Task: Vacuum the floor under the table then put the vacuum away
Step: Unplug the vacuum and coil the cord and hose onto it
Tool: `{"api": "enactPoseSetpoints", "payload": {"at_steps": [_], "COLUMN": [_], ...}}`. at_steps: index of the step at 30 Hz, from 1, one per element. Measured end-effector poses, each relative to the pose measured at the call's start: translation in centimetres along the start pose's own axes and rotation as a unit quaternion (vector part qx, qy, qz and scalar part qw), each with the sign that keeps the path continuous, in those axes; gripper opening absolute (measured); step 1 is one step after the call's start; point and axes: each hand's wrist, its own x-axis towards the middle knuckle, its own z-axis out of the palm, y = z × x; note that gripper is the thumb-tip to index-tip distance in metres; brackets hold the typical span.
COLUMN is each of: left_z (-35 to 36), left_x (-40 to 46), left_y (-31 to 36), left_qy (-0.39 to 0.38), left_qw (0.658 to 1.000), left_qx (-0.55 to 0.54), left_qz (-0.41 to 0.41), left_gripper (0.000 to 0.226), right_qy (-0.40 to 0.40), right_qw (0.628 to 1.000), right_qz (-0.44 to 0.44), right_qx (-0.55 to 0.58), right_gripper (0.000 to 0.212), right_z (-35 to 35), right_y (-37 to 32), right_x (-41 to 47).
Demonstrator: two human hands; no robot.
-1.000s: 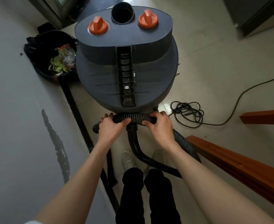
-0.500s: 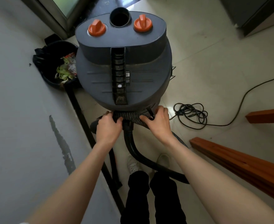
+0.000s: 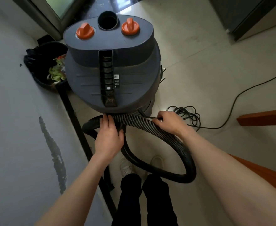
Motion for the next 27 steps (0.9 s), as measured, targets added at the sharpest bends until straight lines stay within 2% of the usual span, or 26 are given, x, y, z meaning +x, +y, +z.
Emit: {"api": "enactPoseSetpoints", "payload": {"at_steps": [2,4,7,8,10,11,12,14,16,17,18,21,22,24,27], "left_z": [-0.1,-0.4,-1.0,-1.2,-2.1,-2.7,-3.4,-4.8,-6.0,-6.4,-6.6,-6.7,-6.6,-6.7,-7.3], "left_x": [0.1,-0.4,-2.0,-2.7,-3.3,-3.2,-2.8,-1.9,-1.5,-1.6,-1.7,-2.0,-2.1,-2.0,-1.3], "left_y": [0.3,1.0,3.4,4.6,7.6,9.0,10.4,12.3,12.8,12.8,12.6,12.4,12.2,12.0,11.6], "left_qy": [-0.008,-0.008,0.032,0.013,-0.093,-0.149,-0.193,-0.247,-0.251,-0.246,-0.232,-0.179,-0.167,-0.148,-0.117], "left_qw": [1.000,1.000,0.996,0.993,0.967,0.933,0.883,0.747,0.609,0.561,0.526,0.449,0.435,0.434,0.467], "left_qx": [0.012,-0.004,-0.081,-0.118,-0.234,-0.318,-0.411,-0.583,-0.695,-0.722,-0.740,-0.785,-0.796,-0.803,-0.796], "left_qz": [-0.003,-0.030,-0.017,-0.001,-0.036,-0.074,-0.114,-0.201,-0.288,-0.323,-0.350,-0.387,-0.388,-0.381,-0.368], "left_gripper": [0.070,0.064,0.032,0.028,0.037,0.039,0.040,0.033,0.027,0.025,0.025,0.018,0.016,0.013,0.018], "right_qy": [-0.004,-0.008,0.038,0.049,0.050,0.045,0.042,0.053,0.074,0.073,0.059,-0.011,-0.019,-0.009,0.032], "right_qw": [0.999,0.998,0.990,0.980,0.963,0.959,0.956,0.946,0.931,0.930,0.936,0.984,0.991,0.995,0.997], "right_qz": [0.028,0.055,0.077,0.078,0.068,0.059,0.052,0.052,0.063,0.067,0.064,0.042,0.040,0.046,0.051], "right_qx": [-0.043,-0.029,0.112,0.178,0.257,0.274,0.284,0.315,0.353,0.355,0.340,0.174,0.126,0.085,0.049], "right_gripper": [0.023,0.014,0.011,0.010,0.016,0.018,0.017,0.010,0.012,0.012,0.012,0.002,0.005,0.012,0.017], "right_z": [-0.5,-1.2,-3.1,-3.9,-4.8,-5.0,-5.0,-4.9,-5.0,-5.2,-5.4,-6.0,-6.3,-7.3,-8.7], "right_y": [2.0,2.9,1.3,0.2,-2.0,-2.9,-3.6,-4.5,-4.5,-4.1,-3.7,-1.7,-1.1,0.0,1.0], "right_x": [-1.0,-2.1,-3.8,-4.5,-6.0,-6.7,-7.3,-8.5,-9.4,-9.8,-10.2,-10.9,-10.8,-10.6,-10.1]}}
